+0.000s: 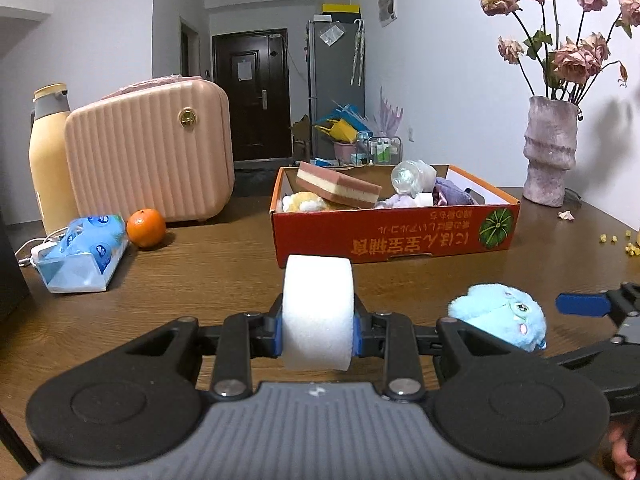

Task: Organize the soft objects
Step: 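Lift the foam roll with the left tool while the right tool lifts the blue plush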

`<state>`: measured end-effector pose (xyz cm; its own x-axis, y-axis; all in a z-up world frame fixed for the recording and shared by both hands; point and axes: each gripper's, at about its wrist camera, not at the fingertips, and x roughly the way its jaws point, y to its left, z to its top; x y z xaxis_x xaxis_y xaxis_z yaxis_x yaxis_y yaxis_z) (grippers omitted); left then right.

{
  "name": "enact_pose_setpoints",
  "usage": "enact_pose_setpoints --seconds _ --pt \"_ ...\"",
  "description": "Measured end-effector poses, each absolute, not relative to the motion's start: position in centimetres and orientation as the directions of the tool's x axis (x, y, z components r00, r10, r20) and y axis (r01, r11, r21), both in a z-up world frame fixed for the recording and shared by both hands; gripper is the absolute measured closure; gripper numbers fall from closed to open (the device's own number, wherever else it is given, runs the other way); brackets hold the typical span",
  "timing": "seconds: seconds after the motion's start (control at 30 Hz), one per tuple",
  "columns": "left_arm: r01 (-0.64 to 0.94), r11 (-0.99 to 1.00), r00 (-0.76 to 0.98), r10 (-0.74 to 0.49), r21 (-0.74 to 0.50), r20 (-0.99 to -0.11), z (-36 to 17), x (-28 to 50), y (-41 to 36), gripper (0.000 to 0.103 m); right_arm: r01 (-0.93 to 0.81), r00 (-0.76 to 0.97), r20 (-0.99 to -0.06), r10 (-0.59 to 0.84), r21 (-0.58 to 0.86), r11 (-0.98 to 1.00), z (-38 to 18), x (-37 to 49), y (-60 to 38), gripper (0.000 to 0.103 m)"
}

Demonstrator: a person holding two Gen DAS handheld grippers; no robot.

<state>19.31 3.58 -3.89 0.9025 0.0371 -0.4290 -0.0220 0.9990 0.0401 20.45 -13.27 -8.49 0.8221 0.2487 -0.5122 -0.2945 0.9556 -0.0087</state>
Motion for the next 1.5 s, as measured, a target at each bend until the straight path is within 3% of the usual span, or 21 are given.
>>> enact_pose_setpoints --seconds 0.6,1.03,1.17,1.3,1.5 --pt "-0.025 0.999 0.904 0.039 0.038 -0.425 -4.0 19.2 3.7 0.073 -0.262 0.727 -0.650 0.220 0.033 0.964 -10.1 24.2 -11.7 0.000" --pt "-0.023 0.999 0.903 0.039 0.043 -0.428 -4.2 19.3 3.7 0.073 -0.256 0.726 -0.653 0.213 0.030 0.966 -10.1 24.2 -11.7 0.001" --pt "-0.023 0.999 0.904 0.038 0.041 -0.426 -4.2 19.3 3.6 0.073 -0.260 0.746 -0.630 0.218 0.026 0.965 -9.8 23.8 -11.8 0.030" --pt "-0.023 0.999 0.904 0.038 0.040 -0.425 -4.2 19.3 3.6 0.073 -0.265 0.771 -0.597 0.222 0.017 0.964 -9.4 23.1 -11.9 0.033" --pt "-0.026 0.999 0.906 0.040 0.039 -0.422 -4.1 19.2 3.7 0.073 -0.263 0.857 -0.460 0.233 -0.002 0.965 -7.6 21.2 -12.4 0.034"
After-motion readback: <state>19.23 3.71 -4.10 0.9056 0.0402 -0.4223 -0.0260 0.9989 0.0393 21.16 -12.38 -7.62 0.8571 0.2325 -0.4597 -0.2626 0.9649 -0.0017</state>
